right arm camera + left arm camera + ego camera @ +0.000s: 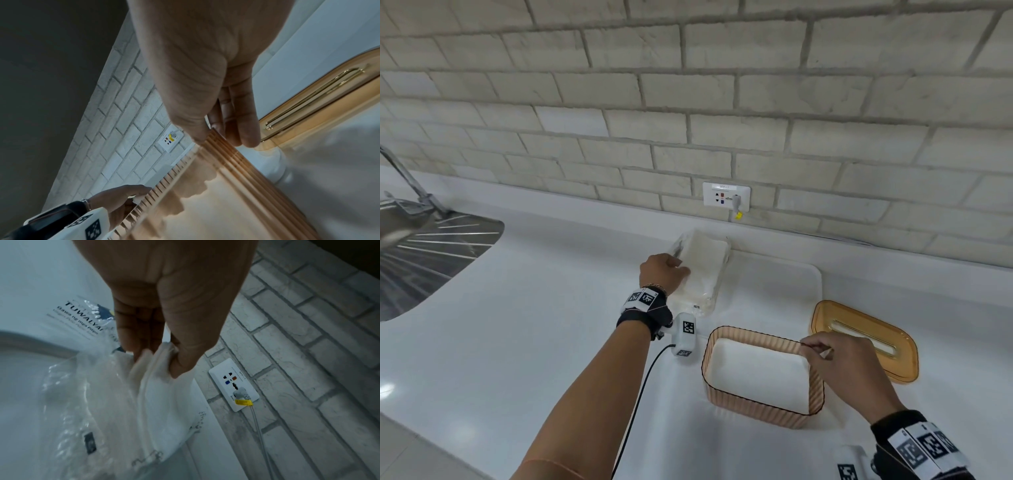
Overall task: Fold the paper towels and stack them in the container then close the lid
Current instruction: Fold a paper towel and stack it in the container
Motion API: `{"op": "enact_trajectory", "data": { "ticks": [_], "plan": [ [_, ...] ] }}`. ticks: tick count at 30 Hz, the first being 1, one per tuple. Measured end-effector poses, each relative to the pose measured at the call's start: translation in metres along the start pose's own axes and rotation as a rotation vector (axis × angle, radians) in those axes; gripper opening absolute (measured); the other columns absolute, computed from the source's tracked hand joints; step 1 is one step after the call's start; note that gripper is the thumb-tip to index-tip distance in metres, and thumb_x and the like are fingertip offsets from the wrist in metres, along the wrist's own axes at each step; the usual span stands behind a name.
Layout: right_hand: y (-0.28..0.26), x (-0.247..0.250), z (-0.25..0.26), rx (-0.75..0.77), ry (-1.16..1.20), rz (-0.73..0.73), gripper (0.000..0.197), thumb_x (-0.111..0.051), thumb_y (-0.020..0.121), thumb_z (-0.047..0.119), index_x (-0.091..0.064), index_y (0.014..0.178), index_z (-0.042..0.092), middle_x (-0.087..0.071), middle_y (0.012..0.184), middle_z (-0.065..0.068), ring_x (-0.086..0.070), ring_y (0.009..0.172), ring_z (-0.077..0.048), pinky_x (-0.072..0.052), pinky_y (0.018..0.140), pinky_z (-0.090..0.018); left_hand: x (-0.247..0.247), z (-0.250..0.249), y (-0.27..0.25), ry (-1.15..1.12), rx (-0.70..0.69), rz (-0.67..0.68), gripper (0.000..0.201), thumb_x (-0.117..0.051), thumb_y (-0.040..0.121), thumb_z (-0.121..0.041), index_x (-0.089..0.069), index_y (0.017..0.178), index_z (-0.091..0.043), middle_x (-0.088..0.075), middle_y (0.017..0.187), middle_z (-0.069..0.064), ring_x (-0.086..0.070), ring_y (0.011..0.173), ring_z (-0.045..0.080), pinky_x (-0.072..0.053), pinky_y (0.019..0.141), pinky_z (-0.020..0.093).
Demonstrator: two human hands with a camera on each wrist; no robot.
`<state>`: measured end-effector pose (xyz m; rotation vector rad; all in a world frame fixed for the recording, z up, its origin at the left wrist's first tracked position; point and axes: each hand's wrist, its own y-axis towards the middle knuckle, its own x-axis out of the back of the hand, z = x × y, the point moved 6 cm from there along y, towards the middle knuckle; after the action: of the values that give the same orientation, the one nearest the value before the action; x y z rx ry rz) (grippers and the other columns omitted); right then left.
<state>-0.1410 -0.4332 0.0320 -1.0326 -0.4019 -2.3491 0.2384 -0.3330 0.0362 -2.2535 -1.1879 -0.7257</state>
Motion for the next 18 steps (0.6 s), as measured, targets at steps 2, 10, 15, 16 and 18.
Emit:
{"op": "enact_trajectory", "data": {
  "ticks": [2, 10, 15, 16, 18],
  "plan": [
    [0.001, -0.001, 0.0, -0.014, -0.002, 0.005, 0.014, -0.083, 0.088, 0.021, -0.082, 0.095, 0.034, -0.071, 0.081, 0.024, -0.067, 0.07, 0.002, -0.052, 0.066, -0.013, -0.006, 0.003, -0.001, -0.051, -0.007, 0.035, 0.016, -0.083, 0.076, -0.031, -0.073, 0.089, -0.027, -0.077, 0.098, -0.003, -0.074, 0.095, 0.025, -0.061, 0.087, 0.033],
    [-0.002, 0.003, 0.004, -0.058, -0.046, 0.033, 0.012, -0.079, 0.092, 0.026, -0.082, 0.101, 0.034, -0.071, 0.085, 0.024, -0.067, 0.075, 0.002, -0.054, 0.07, -0.017, -0.001, -0.012, -0.012, 0.067, -0.147, -0.082, 0.013, -0.08, 0.08, -0.04, -0.075, 0.086, -0.03, -0.066, 0.126, 0.006, -0.06, 0.119, 0.032, -0.051, 0.103, 0.044],
    [0.001, 0.008, 0.008, -0.074, -0.121, 0.093, 0.022, -0.078, 0.091, 0.042, -0.074, 0.113, 0.041, -0.069, 0.101, 0.024, -0.065, 0.087, 0.002, -0.057, 0.078, -0.024, -0.009, -0.014, -0.012, -0.21, -0.115, 0.021, 0.03, -0.076, 0.084, -0.045, -0.067, 0.102, -0.022, -0.074, 0.107, 0.0, -0.069, 0.104, 0.028, -0.056, 0.094, 0.043],
    [0.002, 0.01, 0.011, -0.074, -0.113, 0.103, 0.029, -0.078, 0.09, 0.045, -0.072, 0.118, 0.041, -0.066, 0.105, 0.024, -0.063, 0.092, 0.002, -0.054, 0.079, -0.023, -0.009, -0.013, -0.013, -0.314, -0.083, 0.039, 0.036, -0.076, 0.08, -0.049, -0.067, 0.102, -0.022, -0.074, 0.107, 0.002, -0.07, 0.103, 0.029, -0.057, 0.094, 0.046],
    [0.003, 0.013, 0.02, -0.049, -0.073, 0.094, 0.039, -0.077, 0.088, 0.052, -0.067, 0.124, 0.04, -0.063, 0.112, 0.023, -0.058, 0.099, 0.003, -0.049, 0.081, -0.021, -0.006, -0.016, -0.019, -0.512, -0.053, 0.069, 0.035, -0.078, 0.08, -0.045, -0.067, 0.102, -0.021, -0.075, 0.109, 0.007, -0.072, 0.101, 0.032, -0.061, 0.087, 0.047]
  ]
}}
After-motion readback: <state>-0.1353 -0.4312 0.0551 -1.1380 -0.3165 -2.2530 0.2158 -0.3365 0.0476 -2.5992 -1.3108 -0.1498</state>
